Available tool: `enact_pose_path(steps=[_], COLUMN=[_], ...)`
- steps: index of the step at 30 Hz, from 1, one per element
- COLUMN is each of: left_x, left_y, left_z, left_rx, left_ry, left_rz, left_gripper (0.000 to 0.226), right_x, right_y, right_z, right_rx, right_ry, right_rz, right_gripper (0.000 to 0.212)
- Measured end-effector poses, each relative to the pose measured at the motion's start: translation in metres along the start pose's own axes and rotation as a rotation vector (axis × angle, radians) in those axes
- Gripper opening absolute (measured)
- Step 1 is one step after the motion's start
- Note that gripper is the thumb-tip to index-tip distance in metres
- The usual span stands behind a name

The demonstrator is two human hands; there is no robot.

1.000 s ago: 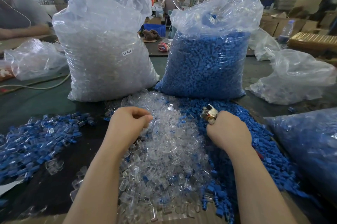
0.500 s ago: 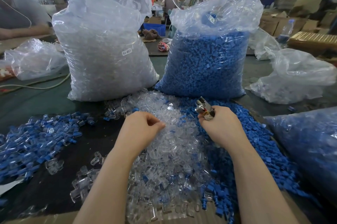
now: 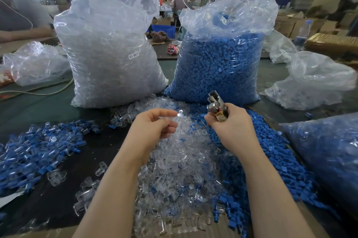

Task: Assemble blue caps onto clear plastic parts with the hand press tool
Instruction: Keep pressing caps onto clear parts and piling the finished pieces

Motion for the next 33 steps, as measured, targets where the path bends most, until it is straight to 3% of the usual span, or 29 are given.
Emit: enact_pose_path(steps=[4,8,12,17,33], left_x=[0.008,0.009,0.009,0.015,0.012], left_y=[-0.002,-0.004,-0.007,-0.009,-0.017], left_z=[0.004,0.014,0.021,0.021,0.028], left_rx=[-0.011,0.083,0.137,0.142,0.191], left_ry=[-0.119,-0.022,-0.094,-0.082,-0.071], left_rz=[-0.028,0.038,0.118,0.144,0.224], left_gripper=[0.014,0.016,0.015,0.012,0.014], right_x=[0.002,0.006,0.007,0.007,0.006], right_y=[-0.001,-0.003,-0.005,-0.007,-0.009], right_z=[-0.008,-0.017,-0.025,-0.031,-0.036], right_rx=[-0.029,-0.072,-0.121,-0.157,-0.200], right_ry=[0.072,0.126,0.155,0.172,0.149], right_rz=[-0.005,-0.010,0.014,0.056,0.067], right_gripper=[0.016,0.016,0.014,0.023,0.021])
Point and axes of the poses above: each hand's wrist, its own y-axis towards the middle knuckle, its own x-axis out of the palm, z = x × y, the point moved 10 cm from there along y, towards the middle knuckle, and after that the axes turned 3 degrees about -x, right-handed, at the moved point
